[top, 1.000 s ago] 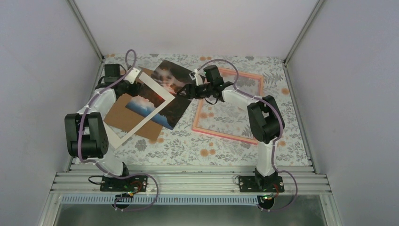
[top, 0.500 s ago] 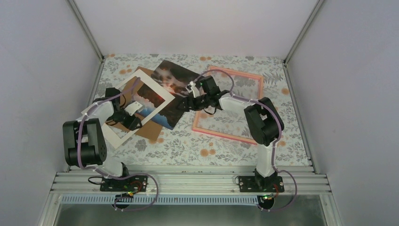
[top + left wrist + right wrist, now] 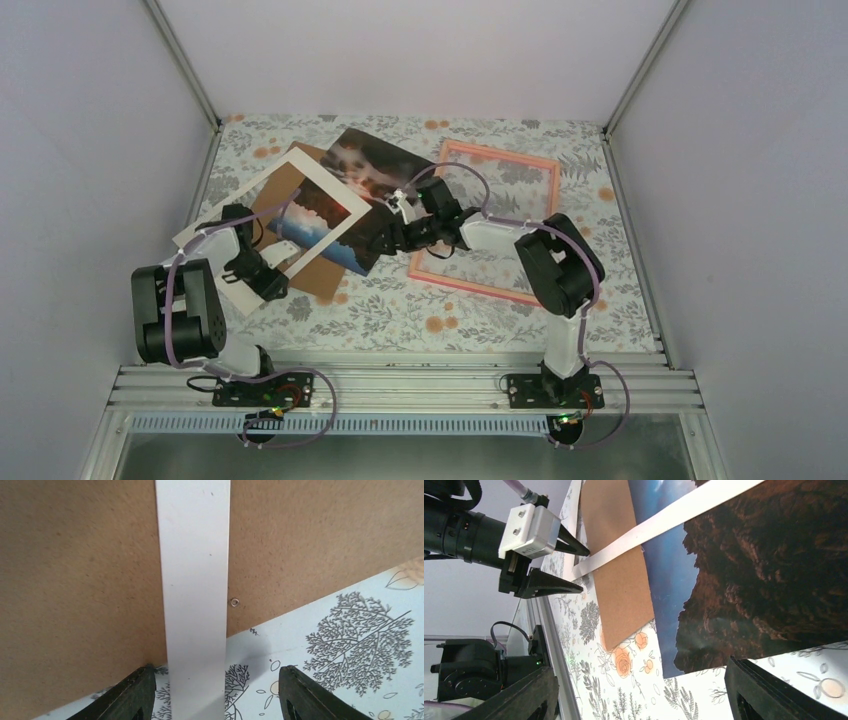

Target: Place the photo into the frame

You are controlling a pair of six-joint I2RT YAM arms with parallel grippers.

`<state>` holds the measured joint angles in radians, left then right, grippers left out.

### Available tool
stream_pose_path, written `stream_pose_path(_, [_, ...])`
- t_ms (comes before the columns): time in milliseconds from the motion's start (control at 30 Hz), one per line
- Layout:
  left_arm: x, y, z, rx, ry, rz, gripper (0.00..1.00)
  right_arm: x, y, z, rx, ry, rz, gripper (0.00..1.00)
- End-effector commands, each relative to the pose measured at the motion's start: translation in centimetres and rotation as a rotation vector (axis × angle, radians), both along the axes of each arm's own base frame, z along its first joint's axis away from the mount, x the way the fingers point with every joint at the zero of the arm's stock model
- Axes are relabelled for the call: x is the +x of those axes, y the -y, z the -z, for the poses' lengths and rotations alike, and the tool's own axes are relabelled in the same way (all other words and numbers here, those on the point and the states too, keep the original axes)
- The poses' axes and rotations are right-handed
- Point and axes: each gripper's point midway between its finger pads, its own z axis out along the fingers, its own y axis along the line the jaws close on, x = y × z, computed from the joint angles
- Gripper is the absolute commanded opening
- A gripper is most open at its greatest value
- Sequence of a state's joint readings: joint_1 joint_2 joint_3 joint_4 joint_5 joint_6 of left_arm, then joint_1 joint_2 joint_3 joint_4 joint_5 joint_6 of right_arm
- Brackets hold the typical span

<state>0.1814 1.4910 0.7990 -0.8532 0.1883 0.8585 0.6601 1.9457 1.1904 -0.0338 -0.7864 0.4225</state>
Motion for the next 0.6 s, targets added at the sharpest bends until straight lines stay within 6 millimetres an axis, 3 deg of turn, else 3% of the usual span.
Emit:
stream_pose_path(0, [-1.4, -1.0, 1.5, 0.071, -0.04, -0.009, 0.62, -1.5, -1.4, -1.6, 0.064, -0.008, -0.019, 0.82])
stream_pose_path(167, [-2.5, -0.7, 2.9, 0.109, -0.061, -0.004, 0.57, -2.9, -3.1, -0.7, 0.083, -0.072, -0.034, 0.82])
stream_pose_path(267, [-3.0, 0.2, 3.3, 0.096, -0.076, 0.008, 0.48, -3.4, -4.2, 0.1, 0.088, -0.119, -0.043, 0.81])
stream_pose_path(467, [-1.9, 1.0, 1.9, 0.054, -0.059, -0.036, 0.31, -3.1, -5.2, 1.9, 0.07, -0.192, -0.015, 0.79])
stream_pose_path(567, [-1.6, 1.4, 1.1, 0.032, -0.05, -0.043, 0.28, -2.9, -5.6, 2.6, 0.064, -0.233, -0.002, 0.79])
